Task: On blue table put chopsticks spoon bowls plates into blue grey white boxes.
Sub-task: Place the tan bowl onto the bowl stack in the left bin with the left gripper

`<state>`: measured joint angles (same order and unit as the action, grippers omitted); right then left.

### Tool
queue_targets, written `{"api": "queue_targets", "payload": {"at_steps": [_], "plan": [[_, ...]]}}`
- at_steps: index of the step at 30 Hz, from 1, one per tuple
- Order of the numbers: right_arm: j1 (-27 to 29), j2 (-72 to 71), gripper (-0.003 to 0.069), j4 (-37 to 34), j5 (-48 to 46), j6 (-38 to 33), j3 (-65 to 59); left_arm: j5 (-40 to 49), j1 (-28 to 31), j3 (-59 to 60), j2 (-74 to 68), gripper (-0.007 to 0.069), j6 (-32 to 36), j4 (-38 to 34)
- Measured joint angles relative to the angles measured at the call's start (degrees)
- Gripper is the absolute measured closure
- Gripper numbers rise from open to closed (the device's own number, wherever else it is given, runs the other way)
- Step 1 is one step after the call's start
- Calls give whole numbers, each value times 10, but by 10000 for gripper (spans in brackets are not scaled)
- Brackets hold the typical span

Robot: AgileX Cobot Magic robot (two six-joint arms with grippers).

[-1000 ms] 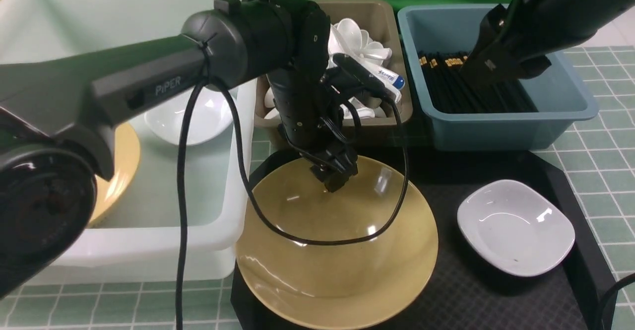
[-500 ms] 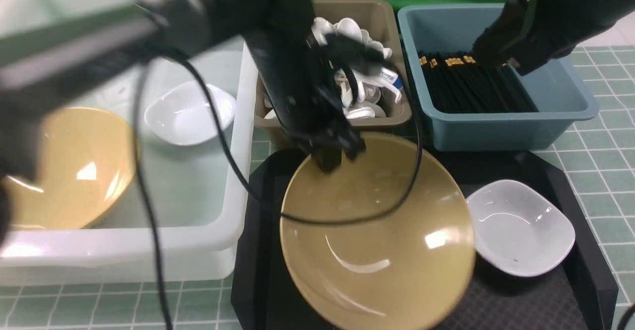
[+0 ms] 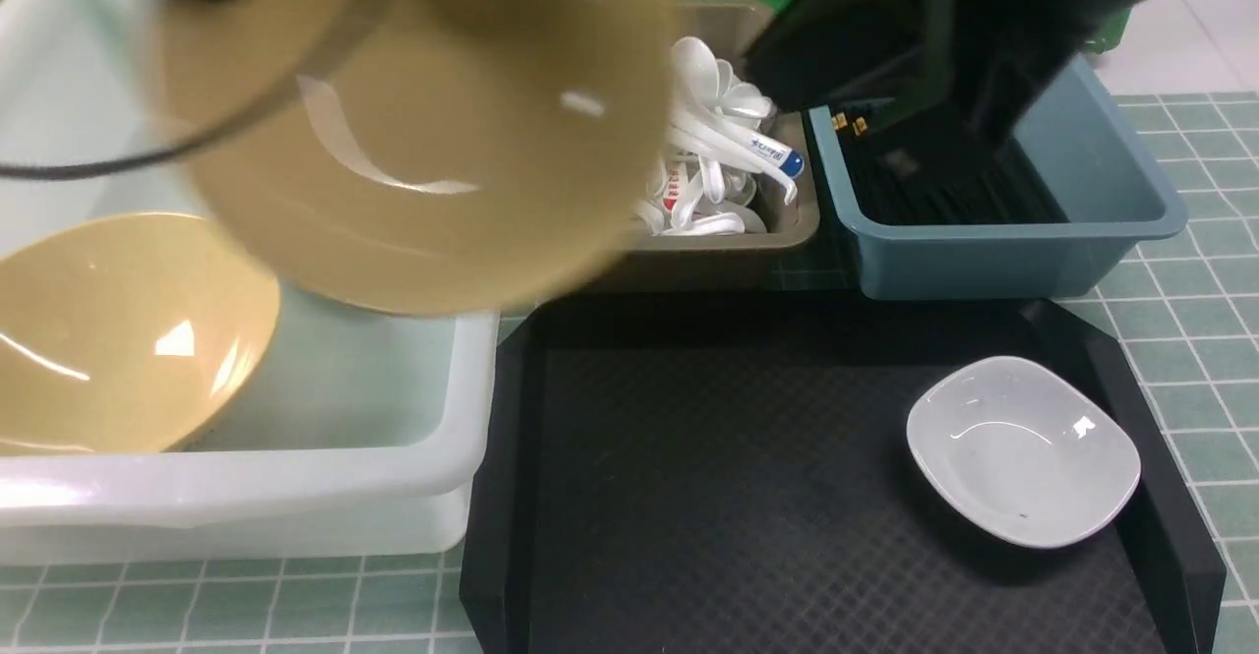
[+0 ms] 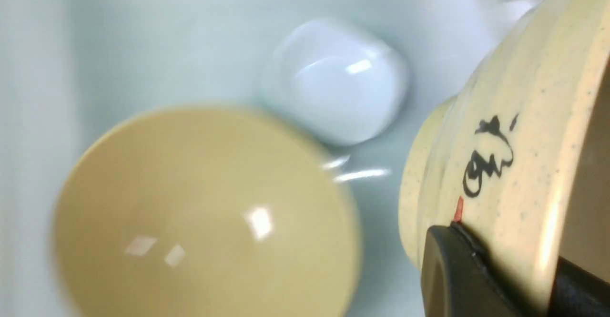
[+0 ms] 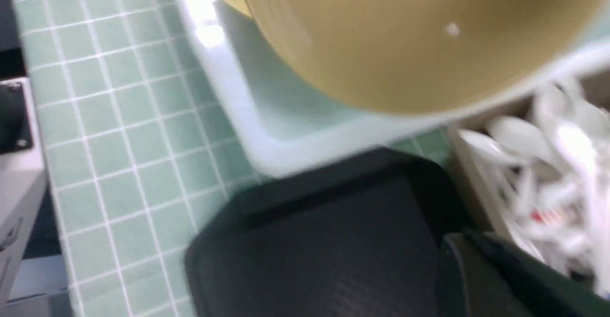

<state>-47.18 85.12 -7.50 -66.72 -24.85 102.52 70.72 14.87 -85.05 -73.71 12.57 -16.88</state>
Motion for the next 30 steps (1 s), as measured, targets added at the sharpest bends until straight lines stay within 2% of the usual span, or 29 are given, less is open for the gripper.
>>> {"api": "queue_targets", "payload": {"at_steps": [3, 7, 13, 19, 23, 28, 30], "plan": [[-28, 37, 621, -1, 6, -16, 11, -49, 95, 104, 8, 616, -7, 5], [-40, 56, 620, -1, 13, -26, 18, -135, 156, 181, 2, 616, -8, 0], [-40, 56, 620, 5, 21, -25, 19, -207, 179, 213, -19, 613, -8, -4], [-40, 56, 617, 8, 21, -25, 19, -222, 179, 213, -66, 564, -5, -14], [-40, 56, 617, 11, 21, -26, 19, -222, 181, 213, -94, 489, -3, -12], [-40, 56, 617, 18, 21, -26, 19, -203, 181, 211, -113, 263, -4, 41], [-40, 56, 617, 27, 21, -26, 19, -194, 181, 202, -111, 202, -7, 56]]}}
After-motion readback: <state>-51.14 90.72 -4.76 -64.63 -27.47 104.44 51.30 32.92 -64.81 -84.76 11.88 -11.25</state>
